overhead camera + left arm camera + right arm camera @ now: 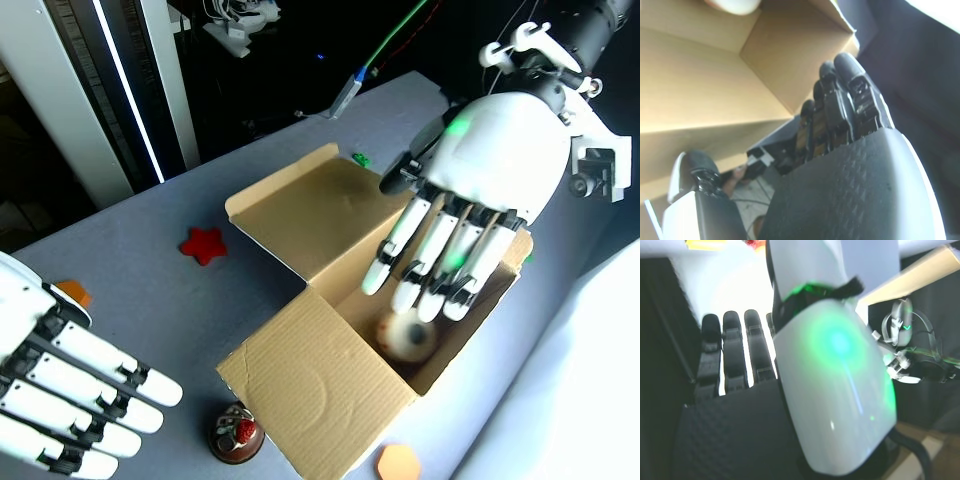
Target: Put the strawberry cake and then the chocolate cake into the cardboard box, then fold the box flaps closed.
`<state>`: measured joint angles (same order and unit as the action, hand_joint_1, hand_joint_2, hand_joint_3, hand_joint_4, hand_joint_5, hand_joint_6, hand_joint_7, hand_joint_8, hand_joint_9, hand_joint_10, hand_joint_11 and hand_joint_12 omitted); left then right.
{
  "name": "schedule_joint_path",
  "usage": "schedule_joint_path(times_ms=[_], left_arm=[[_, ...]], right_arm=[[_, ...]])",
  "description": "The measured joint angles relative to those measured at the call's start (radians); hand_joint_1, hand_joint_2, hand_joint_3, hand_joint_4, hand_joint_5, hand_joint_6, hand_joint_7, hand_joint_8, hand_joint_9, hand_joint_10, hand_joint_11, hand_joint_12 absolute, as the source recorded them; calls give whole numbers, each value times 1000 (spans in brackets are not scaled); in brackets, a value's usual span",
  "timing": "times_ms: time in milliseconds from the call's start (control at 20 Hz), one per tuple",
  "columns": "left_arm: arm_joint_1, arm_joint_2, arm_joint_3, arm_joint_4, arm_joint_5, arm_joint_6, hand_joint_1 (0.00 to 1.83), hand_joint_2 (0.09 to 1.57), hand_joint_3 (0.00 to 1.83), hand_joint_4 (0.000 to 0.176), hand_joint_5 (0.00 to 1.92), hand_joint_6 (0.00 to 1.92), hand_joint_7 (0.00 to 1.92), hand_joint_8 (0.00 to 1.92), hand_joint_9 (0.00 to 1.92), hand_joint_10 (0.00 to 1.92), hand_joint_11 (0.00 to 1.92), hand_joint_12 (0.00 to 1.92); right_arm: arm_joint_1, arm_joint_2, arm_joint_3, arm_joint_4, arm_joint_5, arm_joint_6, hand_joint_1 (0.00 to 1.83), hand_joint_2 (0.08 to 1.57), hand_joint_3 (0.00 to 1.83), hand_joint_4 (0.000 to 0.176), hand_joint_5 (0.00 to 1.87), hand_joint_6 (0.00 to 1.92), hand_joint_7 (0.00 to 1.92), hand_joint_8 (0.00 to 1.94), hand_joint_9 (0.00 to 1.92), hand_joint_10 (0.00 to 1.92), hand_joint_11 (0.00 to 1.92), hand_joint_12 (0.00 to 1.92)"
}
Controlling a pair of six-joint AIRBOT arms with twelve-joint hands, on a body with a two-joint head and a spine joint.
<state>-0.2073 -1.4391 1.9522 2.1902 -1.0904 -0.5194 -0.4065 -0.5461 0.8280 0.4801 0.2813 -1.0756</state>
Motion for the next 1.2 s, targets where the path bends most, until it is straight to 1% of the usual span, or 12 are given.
schedule_joint_path(times_ms=[50, 100, 250, 450, 600, 700, 750, 800, 900, 1000, 1050, 1200], left_arm=[[-11, 16, 3, 2, -5, -5, 2, 1103, 18, 31, 120, 2, 174, 2, 218, 1, 0, 822], [-15, 37, 3, -2, -7, -9, 0, 1116, 17, 17, 119, 1, 156, 1, 191, 1, 0, 761], [-15, 87, 0, 34, -19, -22, 0, 1126, 8, 0, 108, 2, 144, 1, 161, 2, 0, 675], [-6, 166, -18, 32, -28, -29, 0, 1110, 0, 0, 113, 3, 154, 5, 162, 6, 0, 642], [39, 235, -32, 48, -23, -35, 0, 1109, 0, 0, 96, 0, 146, 1, 155, 2, 0, 647], [68, 285, -58, 53, -20, -35, 0, 1112, 1, 0, 96, 0, 143, 2, 147, 2, 0, 620], [83, 307, -76, 53, -21, -36, 0, 1112, 1, 0, 91, 1, 145, 2, 154, 4, 0, 645], [116, 350, -110, 55, -22, -37, 0, 1111, 0, 0, 91, 1, 145, 1, 161, 5, 0, 670], [140, 372, -117, 37, -23, -37, 0, 1116, 2, 0, 85, 0, 147, 2, 166, 6, 0, 677], [163, 406, -135, 35, -11, -39, 0, 1119, 3, 0, 90, 2, 151, 3, 169, 7, 0, 679], [178, 425, -153, 34, -5, -39, 0, 1114, 1, 0, 85, 0, 149, 2, 167, 6, 0, 678], [223, 481, -262, 17, -1, -41, 0, 1121, 3, 0, 83, 1, 151, 1, 170, 4, 0, 675]], right_arm=[[-10, -17, 20, 36, 1, -1, 1142, 1013, 1, 0, 59, 5, 130, 1, 134, 1, 0, 429], [-21, -32, 38, 60, -1, -1, 1104, 1025, 7, 0, 48, 1, 122, 0, 132, 0, 0, 427], [-23, -81, 80, 121, -1, -1, 1092, 1031, 4, 0, 30, 0, 113, 0, 126, 1, 0, 410], [-35, -171, 156, 188, 3, -2, 1069, 1027, 3, 0, 33, 1, 99, 2, 119, 1, 0, 456], [-34, -254, 232, 231, 14, -2, 1084, 1022, 0, 0, 38, 1, 111, 3, 118, 1, 0, 379], [-32, -308, 264, 242, 32, -5, 1022, 1031, 3, 0, 38, 1, 101, 0, 111, 0, 0, 379], [-26, -330, 276, 242, 38, -19, 1031, 1033, 3, 0, 34, 0, 91, 0, 104, 0, 0, 377], [-7, -388, 311, 245, 55, -21, 1098, 1015, 0, 0, 28, 1, 102, 5, 119, 7, 0, 382], [-1, -423, 338, 256, 66, -24, 1178, 998, 0, 6, 27, 1, 105, 2, 129, 6, 0, 473], [3, -455, 371, 272, 68, -25, 1184, 994, 0, 6, 32, 3, 104, 1, 127, 5, 0, 479], [3, -468, 388, 277, 70, -26, 1188, 991, 0, 9, 25, 0, 106, 1, 125, 4, 0, 478], [3, -509, 426, 283, 78, -29, 1210, 976, 0, 4, 35, 4, 119, 4, 135, 5, 0, 488]])
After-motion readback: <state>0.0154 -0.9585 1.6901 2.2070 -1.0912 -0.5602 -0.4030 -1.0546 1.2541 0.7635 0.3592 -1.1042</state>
